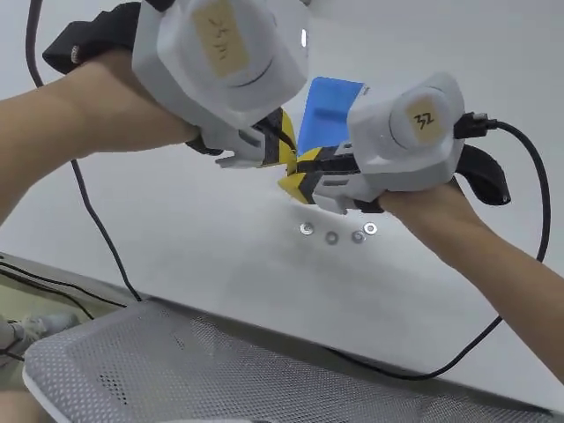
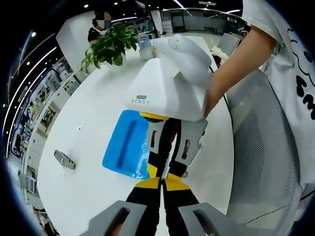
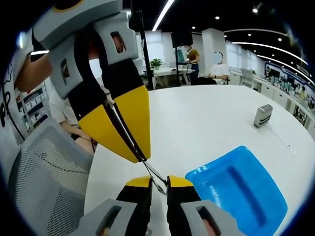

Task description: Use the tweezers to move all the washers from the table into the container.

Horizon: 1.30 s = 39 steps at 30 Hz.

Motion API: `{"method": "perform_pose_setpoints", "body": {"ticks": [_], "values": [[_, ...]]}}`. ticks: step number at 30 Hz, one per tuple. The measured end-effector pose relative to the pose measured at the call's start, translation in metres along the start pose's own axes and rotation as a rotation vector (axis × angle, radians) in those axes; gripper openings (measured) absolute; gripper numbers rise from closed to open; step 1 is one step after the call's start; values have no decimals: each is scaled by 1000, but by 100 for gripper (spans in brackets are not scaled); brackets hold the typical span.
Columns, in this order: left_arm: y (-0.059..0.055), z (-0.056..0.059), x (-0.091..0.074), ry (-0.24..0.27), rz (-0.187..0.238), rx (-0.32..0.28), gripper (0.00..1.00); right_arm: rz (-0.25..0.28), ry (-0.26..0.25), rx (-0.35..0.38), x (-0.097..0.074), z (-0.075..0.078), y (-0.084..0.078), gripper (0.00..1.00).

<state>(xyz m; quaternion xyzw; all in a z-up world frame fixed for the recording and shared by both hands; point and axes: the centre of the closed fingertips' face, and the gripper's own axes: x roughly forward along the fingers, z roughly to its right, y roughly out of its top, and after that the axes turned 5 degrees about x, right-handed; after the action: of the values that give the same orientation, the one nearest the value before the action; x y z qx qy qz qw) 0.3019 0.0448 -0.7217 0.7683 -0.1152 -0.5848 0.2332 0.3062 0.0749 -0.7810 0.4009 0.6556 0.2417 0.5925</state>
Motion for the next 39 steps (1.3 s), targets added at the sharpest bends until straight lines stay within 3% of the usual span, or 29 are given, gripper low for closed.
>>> {"method": "perform_pose_setpoints", "body": {"ticks": [6, 10, 16, 29, 39], "values": [[5, 7, 0, -19, 11, -3, 0, -2, 4, 17, -1, -2, -3, 7], [7, 7, 2, -12, 6, 24, 0, -21, -12, -18, -1, -1, -4, 5], [9, 7, 2, -20, 5, 12, 0, -39, -18, -70, -3, -6, -2, 3], [34, 20, -16, -16, 40, 68, 0, -43, -29, -125, -34, -23, 3, 3], [49, 14, -26, 4, 57, 102, 0, -15, -56, -151, -50, -21, 16, 3]]}}
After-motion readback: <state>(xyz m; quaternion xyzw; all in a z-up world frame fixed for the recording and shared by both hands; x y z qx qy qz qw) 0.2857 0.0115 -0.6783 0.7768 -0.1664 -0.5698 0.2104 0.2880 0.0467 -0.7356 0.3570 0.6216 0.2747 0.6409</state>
